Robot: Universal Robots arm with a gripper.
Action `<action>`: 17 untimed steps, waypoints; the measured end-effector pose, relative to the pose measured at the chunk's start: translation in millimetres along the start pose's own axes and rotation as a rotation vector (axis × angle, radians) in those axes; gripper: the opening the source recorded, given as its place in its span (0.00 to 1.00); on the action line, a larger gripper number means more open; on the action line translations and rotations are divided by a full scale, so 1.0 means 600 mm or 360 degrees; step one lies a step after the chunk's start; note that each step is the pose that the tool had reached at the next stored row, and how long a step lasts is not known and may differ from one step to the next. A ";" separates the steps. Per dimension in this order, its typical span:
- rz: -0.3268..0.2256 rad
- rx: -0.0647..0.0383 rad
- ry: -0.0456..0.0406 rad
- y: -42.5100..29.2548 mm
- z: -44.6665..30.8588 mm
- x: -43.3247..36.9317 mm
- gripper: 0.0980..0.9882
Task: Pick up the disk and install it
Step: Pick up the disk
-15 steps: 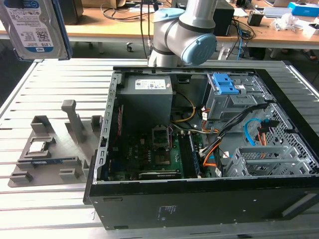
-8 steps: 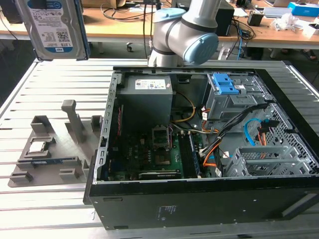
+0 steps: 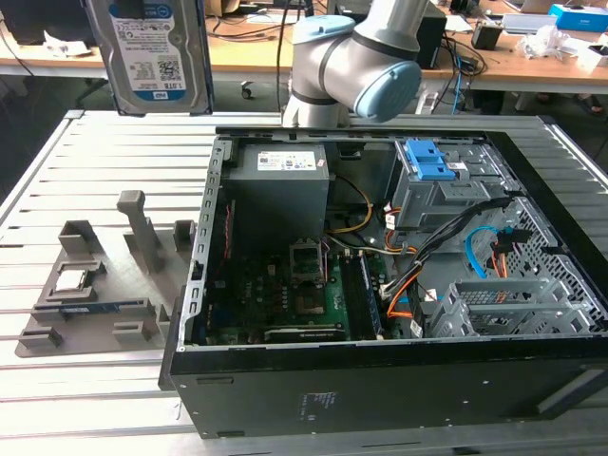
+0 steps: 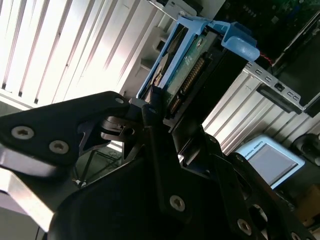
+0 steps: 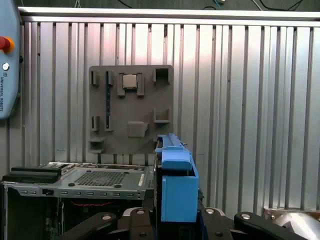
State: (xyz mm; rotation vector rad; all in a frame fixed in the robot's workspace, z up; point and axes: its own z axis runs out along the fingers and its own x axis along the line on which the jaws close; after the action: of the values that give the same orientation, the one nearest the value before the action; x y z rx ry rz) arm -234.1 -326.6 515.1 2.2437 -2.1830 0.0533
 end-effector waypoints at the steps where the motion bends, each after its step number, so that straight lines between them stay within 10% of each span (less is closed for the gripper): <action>1: 0.0000 0.0000 0.0000 -0.005 0.000 0.000 0.30; 8: 0.0000 0.0000 0.0000 -0.065 0.001 0.002 0.30; 17: 0.0000 0.0000 0.0000 -0.112 0.002 0.003 0.30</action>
State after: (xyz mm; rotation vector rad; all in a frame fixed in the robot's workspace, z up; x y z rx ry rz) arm -166.7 -326.5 515.1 2.2438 -2.1831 0.0533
